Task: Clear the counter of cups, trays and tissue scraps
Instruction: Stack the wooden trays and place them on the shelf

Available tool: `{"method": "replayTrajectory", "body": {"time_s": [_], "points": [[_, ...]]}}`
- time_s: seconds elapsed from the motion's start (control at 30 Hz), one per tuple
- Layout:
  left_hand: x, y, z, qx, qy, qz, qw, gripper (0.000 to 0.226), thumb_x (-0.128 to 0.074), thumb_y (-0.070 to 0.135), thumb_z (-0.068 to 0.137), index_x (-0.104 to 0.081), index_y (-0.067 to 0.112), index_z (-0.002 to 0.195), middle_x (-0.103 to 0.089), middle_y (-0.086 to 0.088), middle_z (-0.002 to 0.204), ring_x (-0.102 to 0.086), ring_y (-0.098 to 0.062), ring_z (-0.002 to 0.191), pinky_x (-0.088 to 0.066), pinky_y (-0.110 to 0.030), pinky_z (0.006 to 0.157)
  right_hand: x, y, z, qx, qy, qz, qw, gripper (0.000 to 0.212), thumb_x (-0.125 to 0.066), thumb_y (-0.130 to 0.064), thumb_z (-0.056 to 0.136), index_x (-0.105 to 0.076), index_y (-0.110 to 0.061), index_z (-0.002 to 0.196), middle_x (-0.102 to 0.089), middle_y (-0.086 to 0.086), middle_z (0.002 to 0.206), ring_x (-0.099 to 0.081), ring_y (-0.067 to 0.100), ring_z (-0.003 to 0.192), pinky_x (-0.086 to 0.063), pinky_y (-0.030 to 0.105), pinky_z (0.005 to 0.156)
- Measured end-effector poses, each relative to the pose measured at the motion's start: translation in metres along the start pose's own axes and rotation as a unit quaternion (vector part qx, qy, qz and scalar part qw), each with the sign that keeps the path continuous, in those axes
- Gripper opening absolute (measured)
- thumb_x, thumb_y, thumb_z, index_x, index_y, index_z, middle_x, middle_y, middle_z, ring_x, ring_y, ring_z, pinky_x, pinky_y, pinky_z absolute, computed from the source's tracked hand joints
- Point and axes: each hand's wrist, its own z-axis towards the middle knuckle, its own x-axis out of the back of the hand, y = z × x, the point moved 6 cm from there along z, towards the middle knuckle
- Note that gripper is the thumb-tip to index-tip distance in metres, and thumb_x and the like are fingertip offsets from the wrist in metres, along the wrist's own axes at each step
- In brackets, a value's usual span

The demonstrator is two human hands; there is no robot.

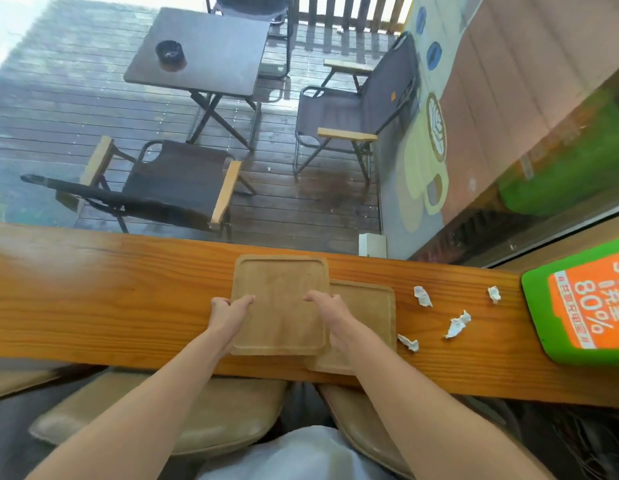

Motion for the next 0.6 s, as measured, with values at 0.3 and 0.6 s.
{"method": "replayTrajectory", "body": {"time_s": [0.3, 0.6], "points": [[-0.093, -0.004, -0.06, -0.028, 0.024, -0.004, 0.999, 0.055, -0.072, 0.039, 0.083, -0.039, 0.014, 0.119, -0.056, -0.015, 0.116, -0.06, -0.035, 0.106, -0.054, -0.054, 0.092, 0.11, 0.014, -0.002, 0.048, -0.043, 0.002, 0.998, 0.089, -0.068, -0.044, 0.08, -0.026, -0.017, 0.154, -0.025, 0.007, 0.161, -0.025, 0.031, 0.145, -0.024, 0.051, 0.113], [-0.141, -0.015, -0.075, -0.034, 0.007, 0.047, 0.998, 0.054, -0.071, 0.043, 0.082, -0.039, 0.015, 0.117, -0.055, -0.011, 0.111, -0.058, -0.03, 0.103, -0.052, -0.051, 0.094, 0.157, 0.043, 0.003, 0.007, -0.018, 0.012, 1.0, 0.083, -0.066, -0.042, 0.084, -0.028, -0.015, 0.153, -0.027, 0.007, 0.16, -0.026, 0.031, 0.144, -0.026, 0.049, 0.112]]}}
